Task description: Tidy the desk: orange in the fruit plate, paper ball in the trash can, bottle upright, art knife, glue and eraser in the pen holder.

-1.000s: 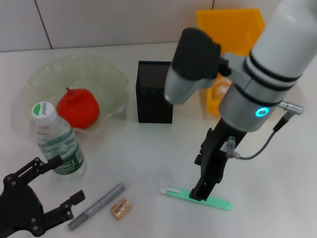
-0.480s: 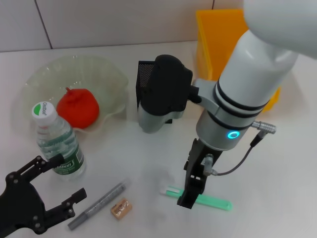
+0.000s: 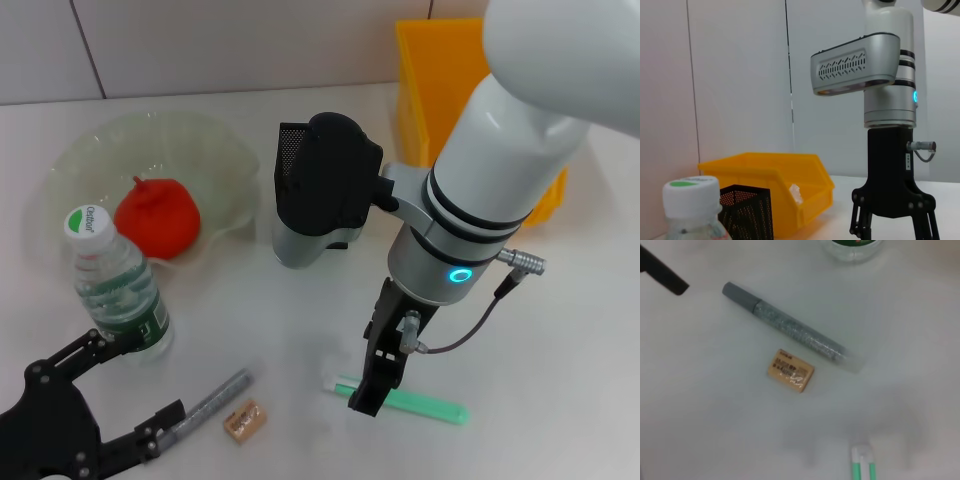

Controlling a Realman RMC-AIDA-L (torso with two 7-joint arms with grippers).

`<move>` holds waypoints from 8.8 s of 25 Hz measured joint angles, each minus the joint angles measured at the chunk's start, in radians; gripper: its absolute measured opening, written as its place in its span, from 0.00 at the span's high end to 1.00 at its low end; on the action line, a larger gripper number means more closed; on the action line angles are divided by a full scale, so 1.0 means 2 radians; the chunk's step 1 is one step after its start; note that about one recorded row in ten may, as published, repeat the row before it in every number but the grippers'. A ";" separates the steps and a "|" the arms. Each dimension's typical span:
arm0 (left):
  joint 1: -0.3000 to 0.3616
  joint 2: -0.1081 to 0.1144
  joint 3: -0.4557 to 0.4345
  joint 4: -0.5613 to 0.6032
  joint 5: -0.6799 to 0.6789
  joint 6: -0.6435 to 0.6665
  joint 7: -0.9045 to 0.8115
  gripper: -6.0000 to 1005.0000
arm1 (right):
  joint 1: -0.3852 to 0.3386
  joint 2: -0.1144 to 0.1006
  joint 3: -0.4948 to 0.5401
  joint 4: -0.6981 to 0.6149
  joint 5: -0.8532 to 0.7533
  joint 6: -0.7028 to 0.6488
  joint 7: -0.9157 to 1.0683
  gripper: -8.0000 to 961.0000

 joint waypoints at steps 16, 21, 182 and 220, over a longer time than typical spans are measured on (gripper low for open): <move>-0.001 0.000 0.008 0.001 0.000 0.001 0.001 0.20 | 0.001 0.000 -0.049 0.017 0.000 0.036 0.013 0.21; -0.001 0.000 0.008 0.001 0.000 0.001 0.001 0.20 | 0.004 0.000 -0.066 0.028 0.000 0.051 0.018 0.23; -0.020 0.000 0.020 -0.002 0.000 0.012 -0.002 0.20 | -0.098 -0.003 0.172 0.138 0.321 0.380 -0.436 0.64; -0.009 0.006 0.012 0.002 -0.001 0.020 -0.013 0.20 | -0.276 -0.006 0.338 0.129 0.436 -0.001 -0.663 0.13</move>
